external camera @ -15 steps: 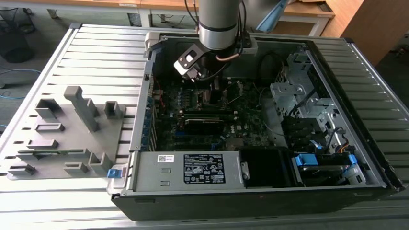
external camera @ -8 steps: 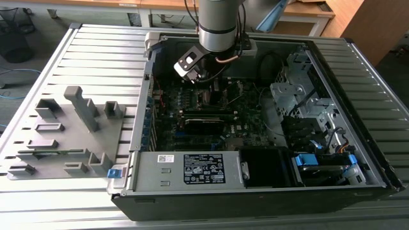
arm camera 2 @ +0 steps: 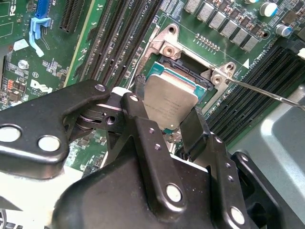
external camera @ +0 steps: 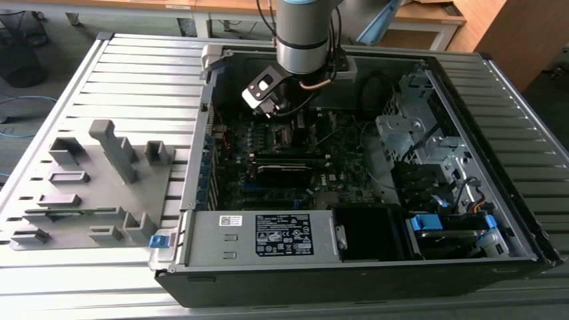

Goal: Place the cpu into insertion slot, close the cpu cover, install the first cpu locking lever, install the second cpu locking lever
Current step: 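Place the cpu into insertion slot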

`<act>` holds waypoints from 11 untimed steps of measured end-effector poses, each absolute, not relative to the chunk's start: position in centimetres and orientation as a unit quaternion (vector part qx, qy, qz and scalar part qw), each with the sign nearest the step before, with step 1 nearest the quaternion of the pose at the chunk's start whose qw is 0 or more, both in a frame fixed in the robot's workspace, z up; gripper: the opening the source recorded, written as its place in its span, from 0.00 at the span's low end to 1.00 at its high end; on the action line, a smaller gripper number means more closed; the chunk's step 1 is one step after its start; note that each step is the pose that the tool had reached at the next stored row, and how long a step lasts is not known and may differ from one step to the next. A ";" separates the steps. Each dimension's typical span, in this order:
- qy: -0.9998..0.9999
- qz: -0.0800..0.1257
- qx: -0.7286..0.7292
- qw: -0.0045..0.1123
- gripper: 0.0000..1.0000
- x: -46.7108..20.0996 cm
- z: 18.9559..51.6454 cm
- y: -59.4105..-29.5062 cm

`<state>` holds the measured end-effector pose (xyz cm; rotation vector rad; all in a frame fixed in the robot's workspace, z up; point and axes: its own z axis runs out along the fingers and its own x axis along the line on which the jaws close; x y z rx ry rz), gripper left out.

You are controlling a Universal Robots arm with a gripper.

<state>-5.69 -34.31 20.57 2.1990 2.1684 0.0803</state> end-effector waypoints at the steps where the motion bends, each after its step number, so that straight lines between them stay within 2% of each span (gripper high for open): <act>1: 0.702 0.026 0.712 0.026 0.54 -5.7 20.6 -34.3; 11: 0.701 0.026 0.712 0.026 0.54 -5.7 20.6 -33.7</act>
